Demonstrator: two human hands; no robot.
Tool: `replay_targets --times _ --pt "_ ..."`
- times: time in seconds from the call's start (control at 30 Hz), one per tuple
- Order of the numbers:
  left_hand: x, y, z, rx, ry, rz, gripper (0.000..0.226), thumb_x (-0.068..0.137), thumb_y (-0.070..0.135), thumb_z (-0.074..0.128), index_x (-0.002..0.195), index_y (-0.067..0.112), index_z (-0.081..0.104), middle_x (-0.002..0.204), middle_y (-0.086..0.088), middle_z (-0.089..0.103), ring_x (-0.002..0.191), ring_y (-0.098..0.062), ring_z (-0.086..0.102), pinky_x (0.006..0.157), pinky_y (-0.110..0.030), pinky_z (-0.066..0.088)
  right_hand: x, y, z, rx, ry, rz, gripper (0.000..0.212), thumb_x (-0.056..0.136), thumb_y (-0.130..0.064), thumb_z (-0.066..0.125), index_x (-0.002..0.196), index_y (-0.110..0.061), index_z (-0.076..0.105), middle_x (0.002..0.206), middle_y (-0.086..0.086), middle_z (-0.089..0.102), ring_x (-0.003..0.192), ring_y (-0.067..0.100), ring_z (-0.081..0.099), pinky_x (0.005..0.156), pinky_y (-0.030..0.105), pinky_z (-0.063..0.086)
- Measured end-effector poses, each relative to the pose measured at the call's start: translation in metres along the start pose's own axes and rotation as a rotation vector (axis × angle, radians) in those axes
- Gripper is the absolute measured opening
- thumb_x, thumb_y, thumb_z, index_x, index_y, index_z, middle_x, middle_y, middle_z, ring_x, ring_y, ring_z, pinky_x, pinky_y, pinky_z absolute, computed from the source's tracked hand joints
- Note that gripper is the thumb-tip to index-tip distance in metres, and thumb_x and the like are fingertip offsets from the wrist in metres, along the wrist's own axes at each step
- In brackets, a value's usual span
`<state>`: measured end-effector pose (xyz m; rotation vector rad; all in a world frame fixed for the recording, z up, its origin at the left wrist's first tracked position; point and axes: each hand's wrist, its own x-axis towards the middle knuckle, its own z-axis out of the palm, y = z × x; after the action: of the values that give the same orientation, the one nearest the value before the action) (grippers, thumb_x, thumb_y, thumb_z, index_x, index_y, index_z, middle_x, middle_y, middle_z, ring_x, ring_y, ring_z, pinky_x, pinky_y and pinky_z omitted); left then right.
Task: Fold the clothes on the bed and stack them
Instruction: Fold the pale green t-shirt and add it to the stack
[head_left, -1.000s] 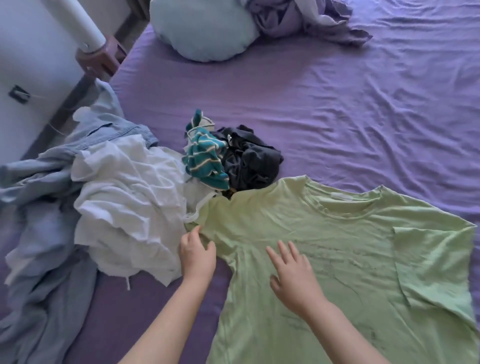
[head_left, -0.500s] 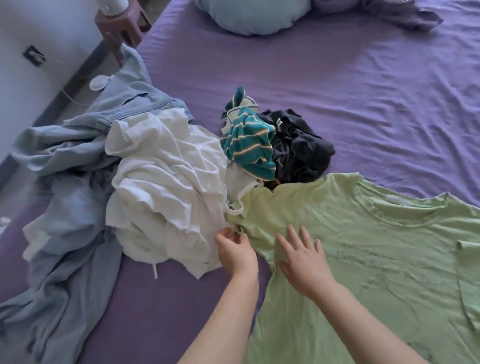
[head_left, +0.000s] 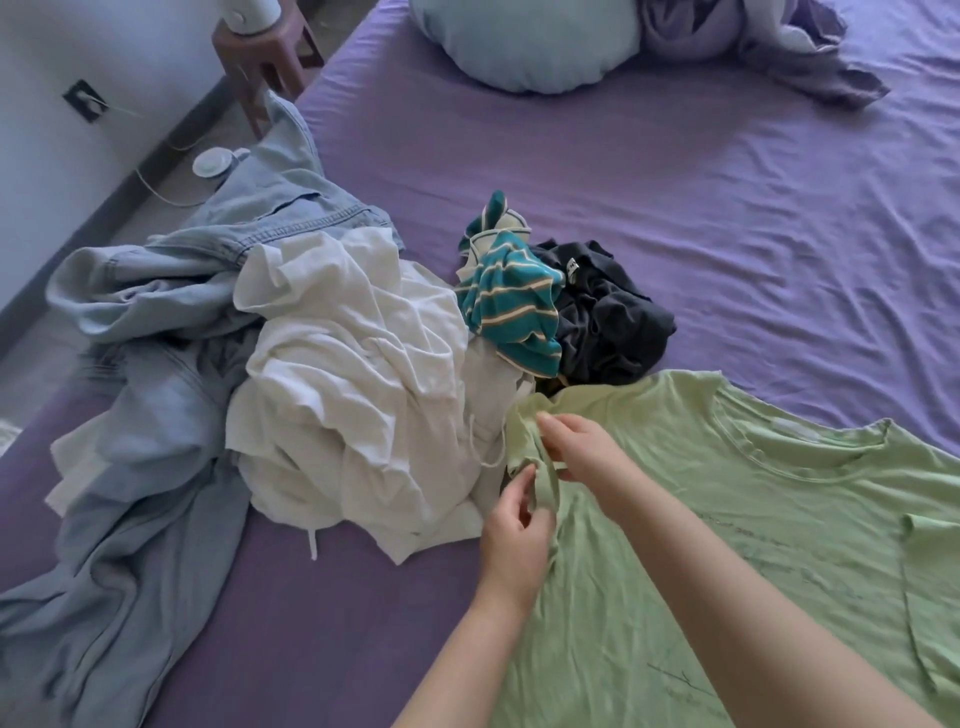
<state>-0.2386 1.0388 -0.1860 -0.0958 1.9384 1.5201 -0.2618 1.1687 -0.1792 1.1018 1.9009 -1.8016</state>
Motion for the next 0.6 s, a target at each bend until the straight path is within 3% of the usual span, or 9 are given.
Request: replay_targets --times 0.13,0.27,0.33,0.43,0.5,0.6 --pt "-0.003 0.001 0.005 0.057 -0.034 0.014 0.041 0.095 0.017 0.050 0.133 0.033 0.051 0.116 0.028 0.057 0.103 0.018 0.051 0.086 -0.007 0.041 0.020 -0.010 0.012 -0.281 -0.003 0.046 0.040 0.085 -0.039 0.065 0.113 -0.011 0.063 0.091 0.001 0.065 0.079 0.013 0.060 0.070 0.030 0.049" --pt "-0.008 0.003 0.012 0.242 -0.105 0.110 0.058 0.083 -0.002 0.042 0.117 0.042 0.058 0.103 0.018 0.061 0.086 0.000 0.057 0.073 -0.012 0.043 0.026 -0.003 0.013 -0.384 -0.008 0.049 0.017 0.081 -0.028 0.070 0.093 -0.018 0.066 0.074 -0.007 0.060 0.068 0.010 0.057 0.057 0.024 0.047" --pt "-0.010 0.005 0.017 0.362 -0.119 0.196 0.054 0.081 -0.004 0.043 0.119 0.029 0.061 0.107 0.010 0.060 0.099 -0.007 0.056 0.080 -0.010 0.042 0.026 0.000 0.007 -0.401 0.038 -0.019 0.009 0.085 -0.020 0.063 0.090 -0.016 0.069 0.065 -0.007 0.058 0.060 0.009 0.055 0.056 0.025 0.047" --pt "-0.013 0.001 0.019 0.565 -0.154 0.300 0.056 0.084 0.001 0.045 0.135 0.022 0.053 0.108 0.002 0.056 0.106 -0.017 0.049 0.093 -0.025 0.040 0.024 0.001 -0.015 -0.281 0.084 -0.026 0.012 0.089 -0.015 0.056 0.085 -0.020 0.066 0.067 -0.002 0.061 0.058 0.013 0.055 0.056 0.027 0.047" --pt "-0.016 -0.001 0.018 0.787 -0.131 0.424 0.060 0.082 0.006 0.050 0.140 0.024 0.048 0.093 0.003 0.050 0.092 -0.018 0.047 0.085 -0.029 0.043 0.024 0.002 -0.040 -0.231 0.166 -0.010 0.013 0.088 -0.015 0.055 0.085 -0.016 0.067 0.076 0.006 0.066 0.067 0.020 0.062 0.058 0.029 0.048" --pt "-0.018 -0.006 0.022 1.076 -0.150 0.670 0.076 0.053 0.006 0.077 0.126 0.020 0.062 0.074 0.005 0.054 0.065 -0.016 0.053 0.058 -0.021 0.047 0.025 0.008 -0.081 -0.265 0.329 0.021 0.018 0.086 -0.013 0.049 0.083 -0.006 0.066 0.082 0.015 0.063 0.075 0.031 0.061 0.069 0.042 0.055"
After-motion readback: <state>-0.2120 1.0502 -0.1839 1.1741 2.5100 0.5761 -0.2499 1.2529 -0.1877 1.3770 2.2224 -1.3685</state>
